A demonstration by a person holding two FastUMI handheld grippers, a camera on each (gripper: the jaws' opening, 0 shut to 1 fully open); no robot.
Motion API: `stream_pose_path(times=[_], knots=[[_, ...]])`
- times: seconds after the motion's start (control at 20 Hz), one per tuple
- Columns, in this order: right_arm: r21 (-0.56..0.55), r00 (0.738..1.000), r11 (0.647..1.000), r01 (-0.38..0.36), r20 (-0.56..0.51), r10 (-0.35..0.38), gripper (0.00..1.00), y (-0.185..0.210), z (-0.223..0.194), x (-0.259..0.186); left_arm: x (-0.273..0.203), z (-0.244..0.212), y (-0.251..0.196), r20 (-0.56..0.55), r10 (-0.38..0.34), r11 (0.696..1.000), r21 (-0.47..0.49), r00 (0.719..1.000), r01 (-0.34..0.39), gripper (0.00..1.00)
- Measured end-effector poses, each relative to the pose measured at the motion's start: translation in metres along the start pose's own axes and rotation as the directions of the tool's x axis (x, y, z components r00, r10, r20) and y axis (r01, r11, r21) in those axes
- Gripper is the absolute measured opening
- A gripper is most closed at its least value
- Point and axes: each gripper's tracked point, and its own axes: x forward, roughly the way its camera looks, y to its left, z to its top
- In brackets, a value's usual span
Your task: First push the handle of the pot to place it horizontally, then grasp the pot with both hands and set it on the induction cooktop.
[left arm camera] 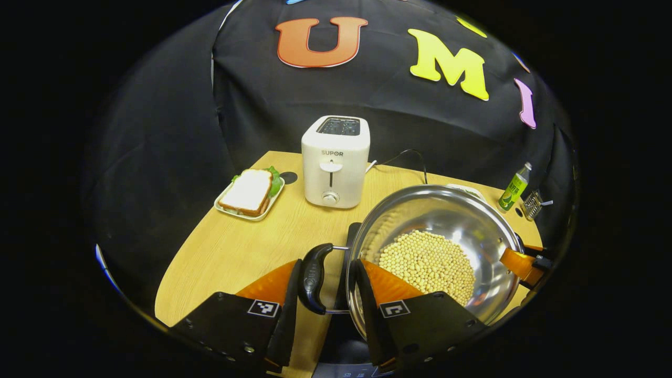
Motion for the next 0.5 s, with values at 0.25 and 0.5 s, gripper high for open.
stream_pose_path(times=[0.25, 0.5], knots=[[0.095, 0.991, 0.994, -0.05, 0.132, 0.037, 0.64, 0.0013, 0.0035, -0.0025, 0.0046, 0.0038, -0.0013, 0.101, 0.016, 0.999, 0.033, 0.995, -0.019, 0.54], [0.12, 0.981, 0.99, -0.073, 0.188, 0.049, 0.64, 0.0002, 0.0014, -0.0004, 0.0056, 0.0034, -0.0013, 0.15, 0.007, 1.0, 0.028, 0.989, -0.011, 0.55]])
